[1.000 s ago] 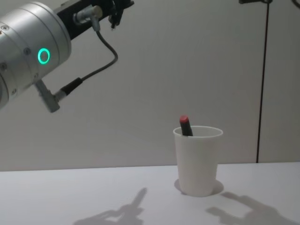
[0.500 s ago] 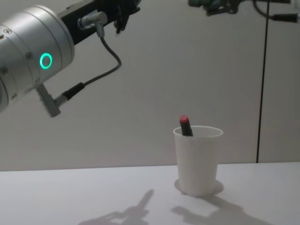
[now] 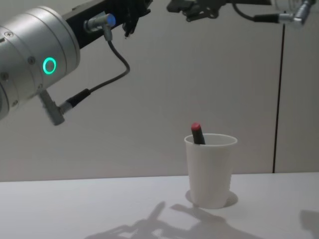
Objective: Place the pen into the pen holder.
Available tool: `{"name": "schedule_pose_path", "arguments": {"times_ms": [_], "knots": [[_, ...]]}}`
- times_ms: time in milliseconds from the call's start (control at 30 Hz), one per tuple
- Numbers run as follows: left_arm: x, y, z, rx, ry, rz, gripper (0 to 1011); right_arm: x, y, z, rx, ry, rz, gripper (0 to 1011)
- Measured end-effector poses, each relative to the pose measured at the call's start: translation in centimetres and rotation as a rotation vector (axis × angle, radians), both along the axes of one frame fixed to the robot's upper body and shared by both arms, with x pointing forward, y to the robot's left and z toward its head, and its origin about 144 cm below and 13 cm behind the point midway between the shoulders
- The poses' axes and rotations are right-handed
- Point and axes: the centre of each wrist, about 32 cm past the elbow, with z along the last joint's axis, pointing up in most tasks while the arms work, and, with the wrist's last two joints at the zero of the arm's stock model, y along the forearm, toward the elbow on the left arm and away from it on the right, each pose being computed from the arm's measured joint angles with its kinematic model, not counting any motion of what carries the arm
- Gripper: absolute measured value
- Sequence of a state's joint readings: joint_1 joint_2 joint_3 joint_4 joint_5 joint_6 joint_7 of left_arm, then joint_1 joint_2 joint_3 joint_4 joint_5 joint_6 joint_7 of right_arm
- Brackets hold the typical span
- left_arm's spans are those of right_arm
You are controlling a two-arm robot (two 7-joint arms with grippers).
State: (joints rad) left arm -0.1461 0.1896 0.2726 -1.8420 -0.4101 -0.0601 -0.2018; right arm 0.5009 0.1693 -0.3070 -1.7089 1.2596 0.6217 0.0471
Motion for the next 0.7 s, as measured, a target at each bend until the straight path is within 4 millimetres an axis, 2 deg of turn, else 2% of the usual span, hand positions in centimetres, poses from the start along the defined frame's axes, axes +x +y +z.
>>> {"name": "schedule_pose_path", "arguments": {"times_ms": [700], "knots": [[0.0,0.0,0.0,0.004,0.001,-0.001,156,1.1,2.0,0.6,-0.001,-0.003,0.038,1001]]}}
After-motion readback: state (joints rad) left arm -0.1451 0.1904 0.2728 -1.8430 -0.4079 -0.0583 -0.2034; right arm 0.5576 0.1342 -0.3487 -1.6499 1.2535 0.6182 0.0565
